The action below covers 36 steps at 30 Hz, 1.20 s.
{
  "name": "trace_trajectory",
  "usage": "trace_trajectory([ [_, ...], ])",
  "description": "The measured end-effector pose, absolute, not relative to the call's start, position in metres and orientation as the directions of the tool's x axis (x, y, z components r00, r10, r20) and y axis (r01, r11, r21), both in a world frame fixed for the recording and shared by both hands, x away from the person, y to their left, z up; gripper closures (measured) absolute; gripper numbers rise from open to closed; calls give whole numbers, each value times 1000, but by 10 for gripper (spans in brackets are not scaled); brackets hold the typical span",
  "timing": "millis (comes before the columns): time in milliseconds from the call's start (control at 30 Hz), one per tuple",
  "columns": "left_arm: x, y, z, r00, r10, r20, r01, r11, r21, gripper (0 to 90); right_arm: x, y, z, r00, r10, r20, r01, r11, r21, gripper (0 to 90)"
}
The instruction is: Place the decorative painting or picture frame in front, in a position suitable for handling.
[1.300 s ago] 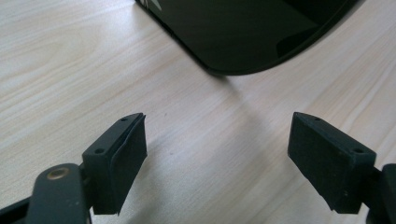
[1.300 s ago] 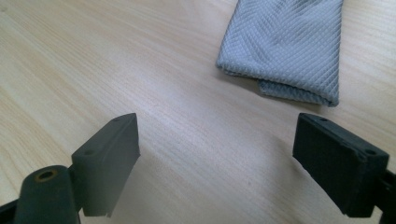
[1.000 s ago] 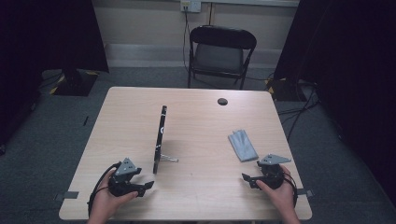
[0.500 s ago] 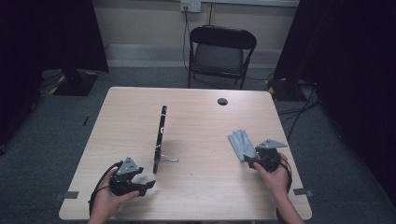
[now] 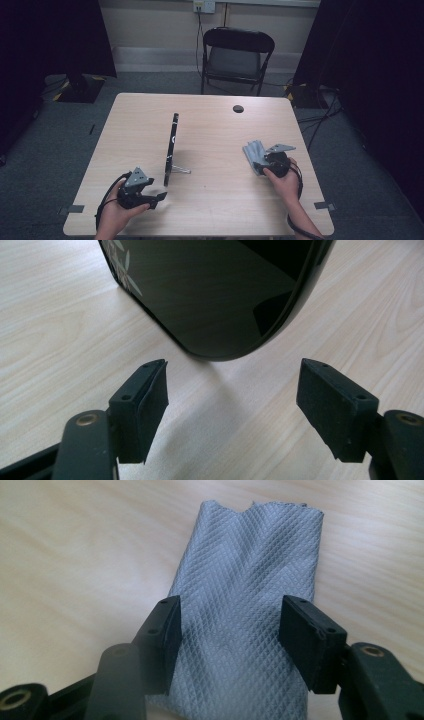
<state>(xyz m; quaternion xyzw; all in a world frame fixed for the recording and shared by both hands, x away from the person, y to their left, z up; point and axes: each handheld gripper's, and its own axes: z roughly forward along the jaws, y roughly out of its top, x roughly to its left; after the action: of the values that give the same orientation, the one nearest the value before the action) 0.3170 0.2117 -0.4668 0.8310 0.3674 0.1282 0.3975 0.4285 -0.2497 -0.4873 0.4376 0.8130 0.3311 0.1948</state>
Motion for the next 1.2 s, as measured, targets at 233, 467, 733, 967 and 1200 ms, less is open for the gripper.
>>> trace_trajectory([
  [233, 318, 203, -462, 713, 698, -71, 487, -419, 767, 299, 393, -241, -491, -633, 774, -18, 517, 440, 734, 420],
  [467, 317, 195, -458, 735, 674, -70, 460, -421, 782, 369, 369, -240, -488, -665, 746, 39, 538, 441, 718, 353],
  [733, 317, 185, -455, 746, 663, -67, 450, -427, 784, 448, 369, -246, -484, -660, 751, 28, 534, 442, 721, 323],
  [967, 318, 173, -457, 763, 644, -63, 442, -448, 777, 508, 368, -255, -479, -638, 769, 34, 539, 415, 733, 311],
  [1200, 320, 162, -460, 770, 635, -57, 440, -465, 768, 563, 367, -260, -477, -634, 773, 35, 540, 409, 736, 305],
])
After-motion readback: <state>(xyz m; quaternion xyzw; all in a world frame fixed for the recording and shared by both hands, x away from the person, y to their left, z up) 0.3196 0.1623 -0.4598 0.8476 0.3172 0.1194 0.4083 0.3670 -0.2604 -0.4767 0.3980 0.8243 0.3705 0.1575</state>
